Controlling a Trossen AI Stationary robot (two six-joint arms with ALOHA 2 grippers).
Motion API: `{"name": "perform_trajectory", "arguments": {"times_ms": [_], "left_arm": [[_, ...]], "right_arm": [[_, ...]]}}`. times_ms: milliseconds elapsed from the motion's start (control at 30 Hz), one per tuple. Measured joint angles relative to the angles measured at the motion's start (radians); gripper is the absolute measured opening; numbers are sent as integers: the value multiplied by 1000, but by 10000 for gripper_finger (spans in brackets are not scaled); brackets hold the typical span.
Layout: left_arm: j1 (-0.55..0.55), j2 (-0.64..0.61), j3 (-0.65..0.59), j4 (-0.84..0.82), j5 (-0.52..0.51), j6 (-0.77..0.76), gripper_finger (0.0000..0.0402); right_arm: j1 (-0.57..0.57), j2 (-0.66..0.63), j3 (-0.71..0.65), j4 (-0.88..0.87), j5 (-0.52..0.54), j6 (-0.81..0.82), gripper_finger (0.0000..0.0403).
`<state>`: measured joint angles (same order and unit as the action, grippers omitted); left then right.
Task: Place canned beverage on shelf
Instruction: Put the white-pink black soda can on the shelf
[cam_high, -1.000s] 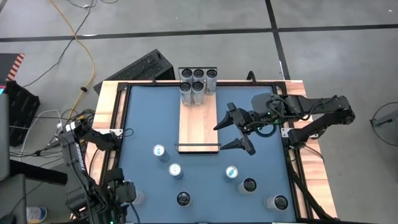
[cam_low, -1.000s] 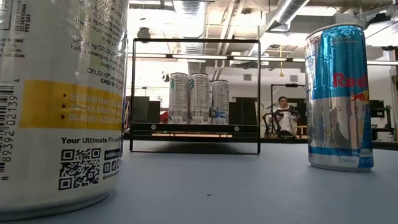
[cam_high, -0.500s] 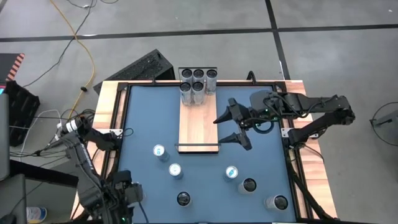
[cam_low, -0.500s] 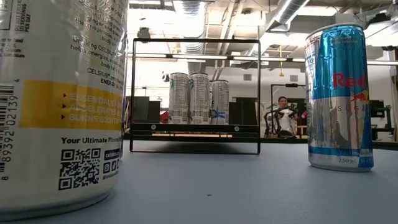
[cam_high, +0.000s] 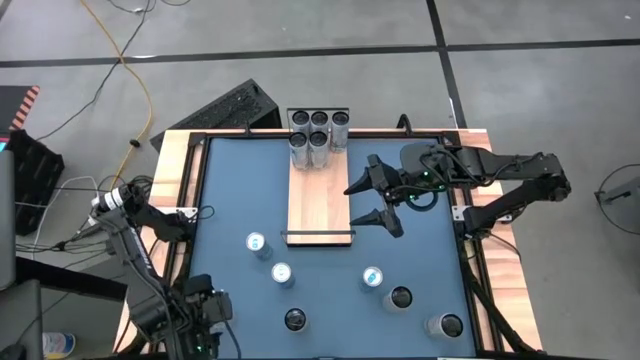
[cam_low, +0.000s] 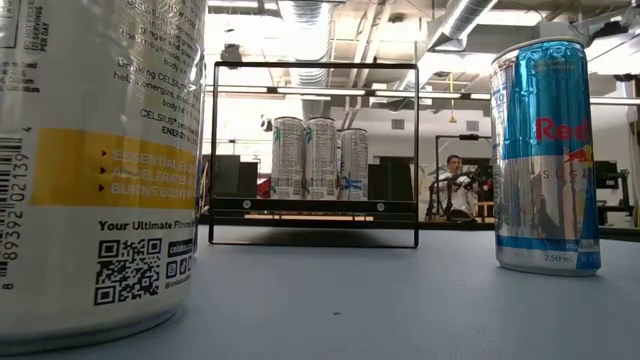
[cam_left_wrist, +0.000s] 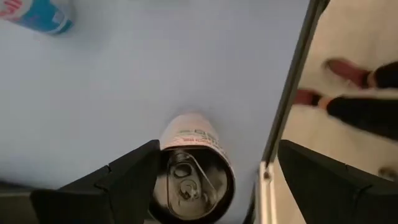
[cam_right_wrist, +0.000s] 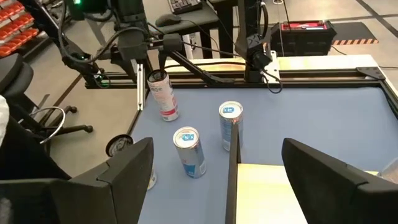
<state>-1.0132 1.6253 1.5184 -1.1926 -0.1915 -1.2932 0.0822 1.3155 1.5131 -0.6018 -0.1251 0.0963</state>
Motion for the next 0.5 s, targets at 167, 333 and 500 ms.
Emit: {"name": "perform_trajectory", "arguments": {"times_ms": [167,333,500], "left_arm": [[-5,-34,-40,27,-26,17,311],[-6,-43,-40,-24,-48,70,311],[-24,-58,-40,-62,-45,76,311]], "right_arm": [[0,0,0,0,0,0,338],[0,0,0,0,0,0,338],[0,0,0,0,0,0,338]]}}
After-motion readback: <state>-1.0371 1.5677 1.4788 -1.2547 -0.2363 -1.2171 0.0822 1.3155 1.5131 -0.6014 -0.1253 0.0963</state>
